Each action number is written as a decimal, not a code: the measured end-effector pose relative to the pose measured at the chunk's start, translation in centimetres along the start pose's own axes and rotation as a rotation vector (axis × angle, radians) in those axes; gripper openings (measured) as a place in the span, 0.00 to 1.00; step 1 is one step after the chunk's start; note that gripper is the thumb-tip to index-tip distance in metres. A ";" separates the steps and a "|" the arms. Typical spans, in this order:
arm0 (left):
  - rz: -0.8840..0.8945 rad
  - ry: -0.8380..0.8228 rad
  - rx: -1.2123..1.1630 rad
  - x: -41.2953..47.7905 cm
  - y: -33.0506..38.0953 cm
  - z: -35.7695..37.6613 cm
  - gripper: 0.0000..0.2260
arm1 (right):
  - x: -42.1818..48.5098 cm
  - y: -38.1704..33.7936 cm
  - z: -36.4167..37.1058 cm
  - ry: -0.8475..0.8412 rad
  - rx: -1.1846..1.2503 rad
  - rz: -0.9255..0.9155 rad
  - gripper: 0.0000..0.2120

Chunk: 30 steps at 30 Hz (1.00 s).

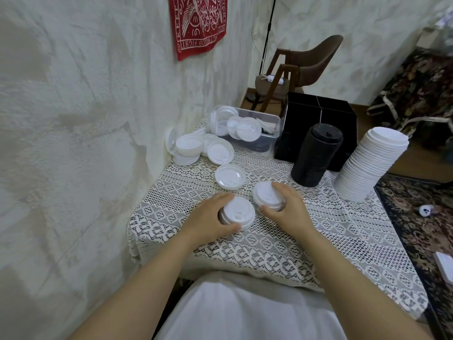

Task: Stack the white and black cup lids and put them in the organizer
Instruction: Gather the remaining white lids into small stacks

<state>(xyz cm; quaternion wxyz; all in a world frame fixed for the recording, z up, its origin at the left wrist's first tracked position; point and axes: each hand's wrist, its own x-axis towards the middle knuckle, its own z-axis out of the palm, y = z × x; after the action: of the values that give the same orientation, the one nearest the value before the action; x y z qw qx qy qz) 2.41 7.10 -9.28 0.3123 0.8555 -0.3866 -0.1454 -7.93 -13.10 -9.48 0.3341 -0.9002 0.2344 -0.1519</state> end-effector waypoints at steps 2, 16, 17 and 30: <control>0.012 0.005 0.002 0.1 0.0 0.0 0.38 | -0.2 -0.6 -0.3 0.010 0.080 -0.057 0.37; -0.014 0.044 -0.158 0.1 0.0 0.1 0.48 | -1.2 -3.6 1.7 -0.290 -0.033 -0.252 0.38; -0.015 0.046 -0.149 0.1 0.0 0.1 0.48 | -1.2 -3.6 1.8 -0.300 -0.042 -0.254 0.38; 0.006 0.024 -0.073 0.3 -0.9 0.4 0.36 | -1.8 -2.7 2.5 -0.301 -0.034 -0.242 0.36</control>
<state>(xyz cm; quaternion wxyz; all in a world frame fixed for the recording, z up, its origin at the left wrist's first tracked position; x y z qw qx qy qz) 2.91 7.19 -10.18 0.3482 0.8440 -0.3801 -0.1482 -7.52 -9.07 -9.72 0.3297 -0.9398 0.0745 -0.0506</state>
